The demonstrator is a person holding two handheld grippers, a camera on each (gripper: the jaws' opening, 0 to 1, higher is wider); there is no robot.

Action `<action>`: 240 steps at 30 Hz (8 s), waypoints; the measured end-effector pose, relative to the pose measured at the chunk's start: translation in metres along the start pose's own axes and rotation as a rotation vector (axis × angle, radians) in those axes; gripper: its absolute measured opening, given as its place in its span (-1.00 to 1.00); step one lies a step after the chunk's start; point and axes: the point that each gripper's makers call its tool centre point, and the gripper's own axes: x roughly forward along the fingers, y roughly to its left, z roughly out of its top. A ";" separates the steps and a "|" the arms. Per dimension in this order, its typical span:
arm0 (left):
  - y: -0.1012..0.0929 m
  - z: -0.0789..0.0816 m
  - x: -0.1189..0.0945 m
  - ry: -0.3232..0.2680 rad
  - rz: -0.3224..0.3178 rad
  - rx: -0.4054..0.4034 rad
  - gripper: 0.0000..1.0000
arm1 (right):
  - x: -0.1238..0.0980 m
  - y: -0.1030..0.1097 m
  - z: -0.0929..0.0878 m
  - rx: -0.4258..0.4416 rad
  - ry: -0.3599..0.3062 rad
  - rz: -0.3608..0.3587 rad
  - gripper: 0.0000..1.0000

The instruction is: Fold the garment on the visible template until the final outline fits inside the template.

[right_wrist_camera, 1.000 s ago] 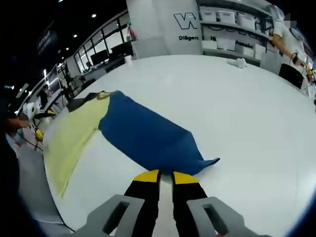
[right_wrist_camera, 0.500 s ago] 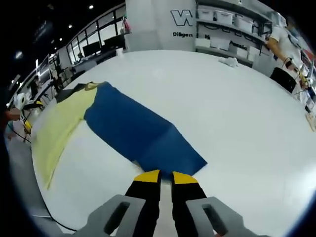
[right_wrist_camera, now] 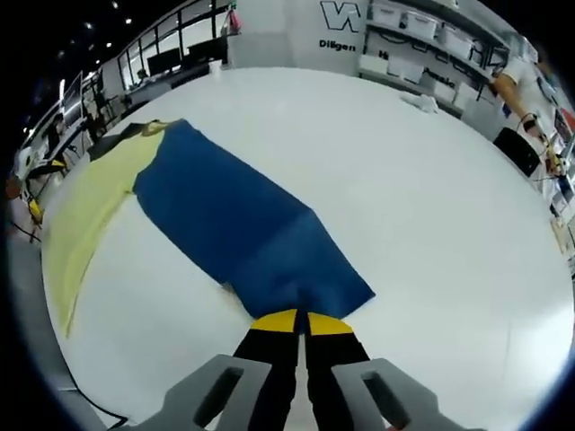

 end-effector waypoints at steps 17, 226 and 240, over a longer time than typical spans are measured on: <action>0.002 -0.003 -0.002 0.010 0.009 -0.007 0.86 | 0.002 -0.041 0.002 -0.026 0.076 -0.149 -1.00; 0.176 0.100 0.202 0.065 0.016 -0.050 -0.91 | 0.148 0.224 0.238 -0.426 -0.119 0.339 -1.00; 0.176 0.109 0.213 0.086 -0.017 0.002 -0.93 | 0.150 0.203 0.239 -0.517 -0.093 0.259 -1.00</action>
